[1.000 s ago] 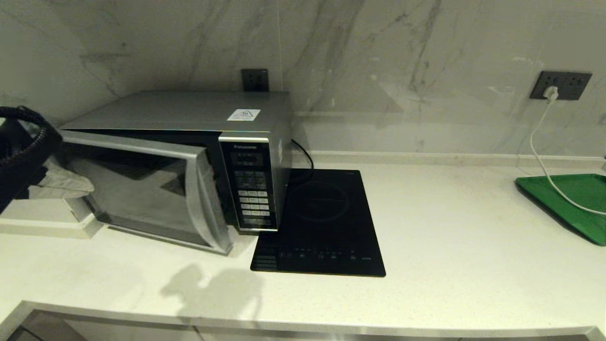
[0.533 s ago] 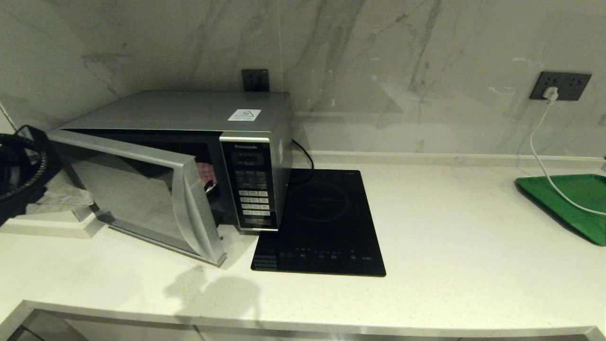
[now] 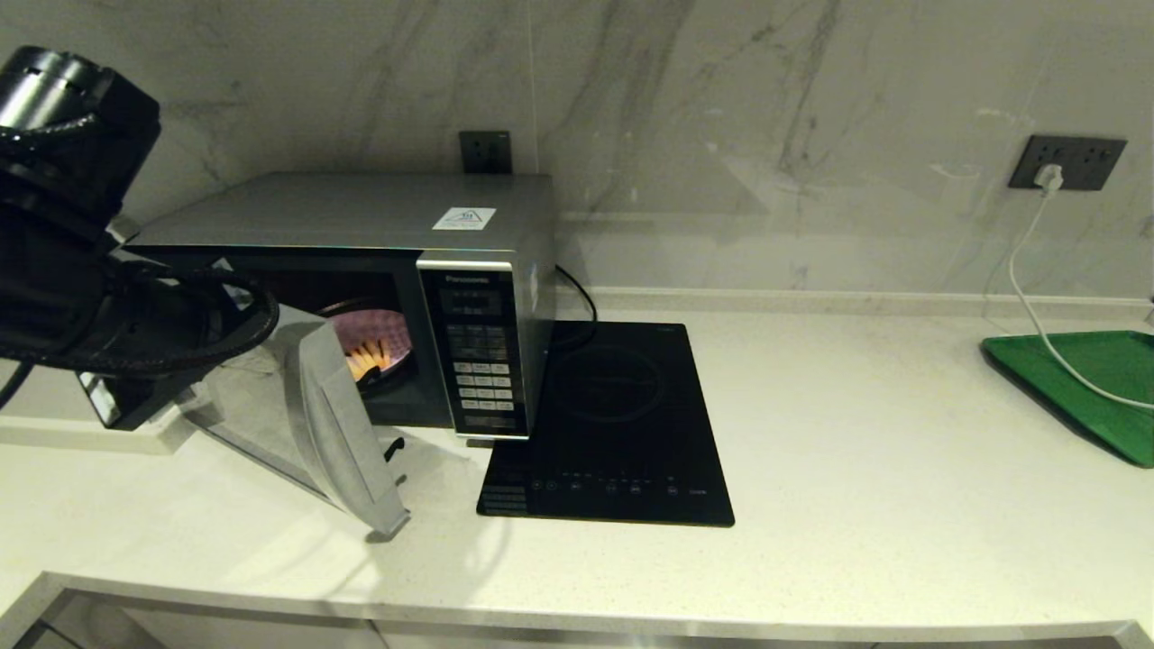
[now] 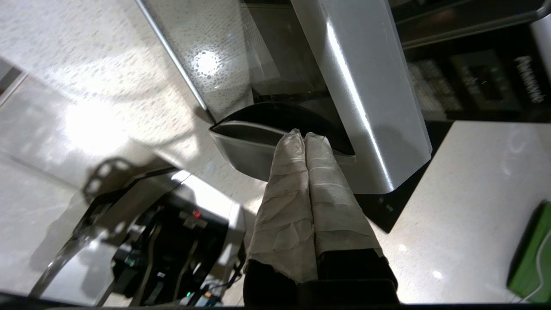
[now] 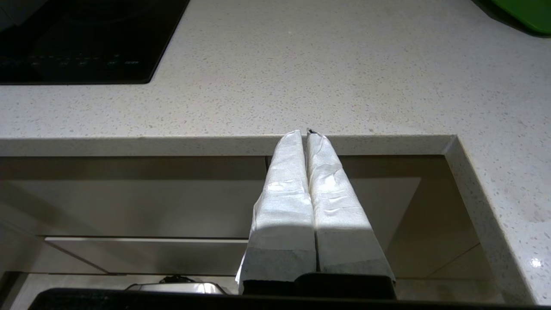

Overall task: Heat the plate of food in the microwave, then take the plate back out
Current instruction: Close the microwave oven

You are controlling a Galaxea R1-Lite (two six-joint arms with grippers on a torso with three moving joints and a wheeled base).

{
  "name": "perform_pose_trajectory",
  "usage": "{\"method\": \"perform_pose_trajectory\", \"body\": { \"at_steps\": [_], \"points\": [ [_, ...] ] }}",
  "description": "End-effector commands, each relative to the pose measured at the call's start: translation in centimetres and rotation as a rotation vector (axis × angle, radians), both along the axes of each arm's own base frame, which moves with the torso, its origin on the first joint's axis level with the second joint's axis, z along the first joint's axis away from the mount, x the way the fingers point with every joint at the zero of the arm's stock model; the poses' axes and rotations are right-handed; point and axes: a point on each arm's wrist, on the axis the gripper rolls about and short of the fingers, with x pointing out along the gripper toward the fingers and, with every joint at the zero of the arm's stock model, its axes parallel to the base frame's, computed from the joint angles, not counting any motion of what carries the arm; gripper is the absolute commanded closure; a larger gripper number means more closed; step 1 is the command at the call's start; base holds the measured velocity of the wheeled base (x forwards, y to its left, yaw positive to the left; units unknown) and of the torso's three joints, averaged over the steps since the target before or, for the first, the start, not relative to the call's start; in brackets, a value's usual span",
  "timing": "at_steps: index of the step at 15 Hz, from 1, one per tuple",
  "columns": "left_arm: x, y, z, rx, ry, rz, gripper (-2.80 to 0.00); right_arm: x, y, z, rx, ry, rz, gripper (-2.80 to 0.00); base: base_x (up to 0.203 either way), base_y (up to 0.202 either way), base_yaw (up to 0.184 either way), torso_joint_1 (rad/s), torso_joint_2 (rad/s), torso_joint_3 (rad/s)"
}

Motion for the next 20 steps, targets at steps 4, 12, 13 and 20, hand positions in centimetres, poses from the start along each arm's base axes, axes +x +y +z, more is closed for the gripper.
{"method": "perform_pose_trajectory", "body": {
  "at_steps": [4,12,13,20],
  "points": [
    [3.4,-1.2,-1.6,-0.01,-0.047,-0.008,0.0,0.0,0.0,0.0,0.0,0.001,-0.001,0.0,0.0,0.0,0.0,0.0,0.0,0.0],
    [7.6,-3.1,-3.7,0.01,-0.1,-0.063,0.0,0.0,0.0,0.0,0.001,0.001,0.001,0.0,0.0,0.0,0.0,0.0,0.0,0.0],
    [8.0,-3.4,-3.6,0.006,-0.125,-0.072,0.0,0.0,0.0,0.0,0.001,0.001,0.0,0.0,0.0,0.0,0.0,0.0,0.0,0.0],
    [10.5,-4.4,-4.9,0.013,-0.183,-0.093,0.0,0.0,0.0,0.0,0.001,0.001,0.0,0.0,0.0,0.0,0.0,0.0,0.0,0.0]
  ]
}}
